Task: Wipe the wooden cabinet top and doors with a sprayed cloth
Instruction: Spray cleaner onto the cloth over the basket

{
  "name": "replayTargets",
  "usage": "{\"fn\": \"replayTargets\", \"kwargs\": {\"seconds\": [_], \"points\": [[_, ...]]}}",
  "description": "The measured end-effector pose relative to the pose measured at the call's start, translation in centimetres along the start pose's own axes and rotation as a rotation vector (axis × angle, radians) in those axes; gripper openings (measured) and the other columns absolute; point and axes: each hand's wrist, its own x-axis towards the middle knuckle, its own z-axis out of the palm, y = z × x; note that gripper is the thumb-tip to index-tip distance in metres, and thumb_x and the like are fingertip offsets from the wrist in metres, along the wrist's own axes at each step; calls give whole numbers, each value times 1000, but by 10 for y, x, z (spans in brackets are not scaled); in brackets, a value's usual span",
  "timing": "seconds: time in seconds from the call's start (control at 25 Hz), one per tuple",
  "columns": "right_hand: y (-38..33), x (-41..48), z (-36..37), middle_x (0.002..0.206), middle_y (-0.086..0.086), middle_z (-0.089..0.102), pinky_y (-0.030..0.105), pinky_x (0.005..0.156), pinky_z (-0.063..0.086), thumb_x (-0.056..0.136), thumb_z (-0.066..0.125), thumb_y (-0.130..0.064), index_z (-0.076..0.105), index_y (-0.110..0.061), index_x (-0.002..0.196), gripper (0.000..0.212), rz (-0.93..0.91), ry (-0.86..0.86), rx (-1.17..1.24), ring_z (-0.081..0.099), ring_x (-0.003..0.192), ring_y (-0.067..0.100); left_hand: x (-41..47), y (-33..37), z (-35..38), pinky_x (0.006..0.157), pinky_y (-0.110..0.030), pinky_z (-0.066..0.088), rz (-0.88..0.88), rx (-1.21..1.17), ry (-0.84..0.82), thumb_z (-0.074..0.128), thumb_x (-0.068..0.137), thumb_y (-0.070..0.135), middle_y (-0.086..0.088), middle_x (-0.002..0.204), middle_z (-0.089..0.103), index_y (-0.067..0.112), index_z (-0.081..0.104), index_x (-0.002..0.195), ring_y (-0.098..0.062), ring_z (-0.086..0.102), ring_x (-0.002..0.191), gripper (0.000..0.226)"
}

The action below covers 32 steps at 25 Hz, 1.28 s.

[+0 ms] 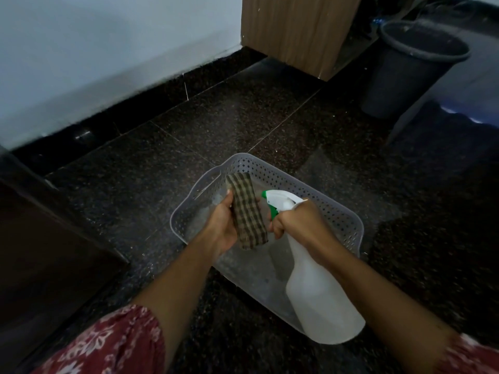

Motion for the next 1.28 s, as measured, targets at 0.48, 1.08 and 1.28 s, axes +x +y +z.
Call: {"fn": "replayTargets", "kwargs": {"seconds": [0.48, 1.08, 1.28], "points": [[14, -5, -6, 95, 8, 71, 43, 80, 57, 15, 61, -21, 66, -13, 103, 89, 50, -30, -30, 66, 87, 28, -4, 10, 14, 96, -43, 42, 49, -105, 70, 26, 98, 48, -16, 130, 58, 0, 48, 133, -29, 52, 124, 64], [10, -7, -15, 90, 12, 73, 47, 83, 57, 27, 61, -18, 70, -11, 89, 63, -16, -31, 8, 67, 90, 34, -2, 11, 22, 92, -45, 42, 38, -115, 99, 30, 97, 48, -18, 140, 50, 4, 45, 136, -31, 49, 128, 61], [2, -14, -24, 84, 1, 75, 45, 87, 55, 31, 58, -9, 74, -19, 88, 60, -38, -68, 5, 66, 89, 27, -7, 10, 26, 88, -45, 43, 11, -86, 76, 27, 98, 47, -19, 138, 51, 1, 48, 131, -32, 50, 126, 60]]}}
